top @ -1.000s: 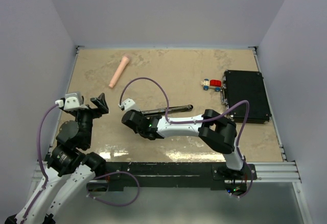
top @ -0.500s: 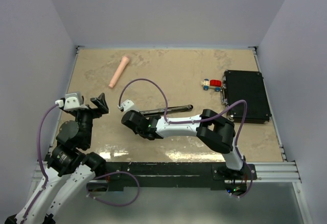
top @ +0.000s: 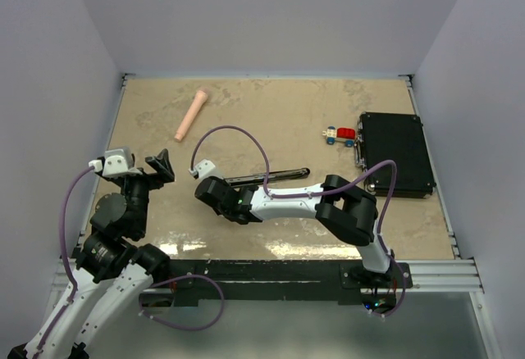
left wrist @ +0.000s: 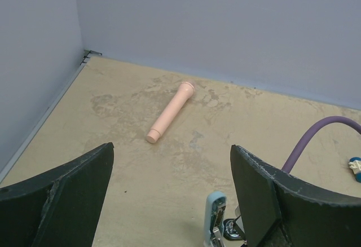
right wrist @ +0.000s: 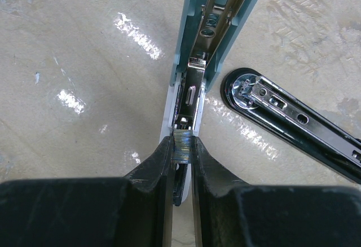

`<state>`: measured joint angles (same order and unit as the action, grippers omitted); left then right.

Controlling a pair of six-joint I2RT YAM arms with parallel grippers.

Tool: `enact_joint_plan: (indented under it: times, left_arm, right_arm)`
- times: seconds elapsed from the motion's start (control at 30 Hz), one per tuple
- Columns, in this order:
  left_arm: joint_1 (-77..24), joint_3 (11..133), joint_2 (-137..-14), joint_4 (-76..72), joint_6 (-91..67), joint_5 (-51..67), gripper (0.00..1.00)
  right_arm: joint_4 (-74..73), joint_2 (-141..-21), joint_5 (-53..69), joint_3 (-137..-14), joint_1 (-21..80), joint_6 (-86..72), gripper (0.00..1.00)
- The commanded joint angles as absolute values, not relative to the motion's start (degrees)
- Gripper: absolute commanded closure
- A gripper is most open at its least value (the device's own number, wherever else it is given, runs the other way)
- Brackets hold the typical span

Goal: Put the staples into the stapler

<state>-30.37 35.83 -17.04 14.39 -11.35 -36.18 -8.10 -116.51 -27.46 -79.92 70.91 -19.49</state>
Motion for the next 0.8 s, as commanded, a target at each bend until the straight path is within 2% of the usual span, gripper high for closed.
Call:
enact_joint_plan:
  times: [0.0, 0.77]
  left_arm:
    - [-29.88, 35.68, -17.49, 12.48, -11.25, -35.68, 0.12]
    - [-29.71, 35.6, -17.4, 12.48, -11.25, -35.33, 0.12]
  right_arm:
    - [-6.86, -112.5, -28.92, -81.91, 70.75, -20.21, 0.99]
    - [-6.33, -112.24, -27.51, -82.09, 70.75, -21.45, 0.99]
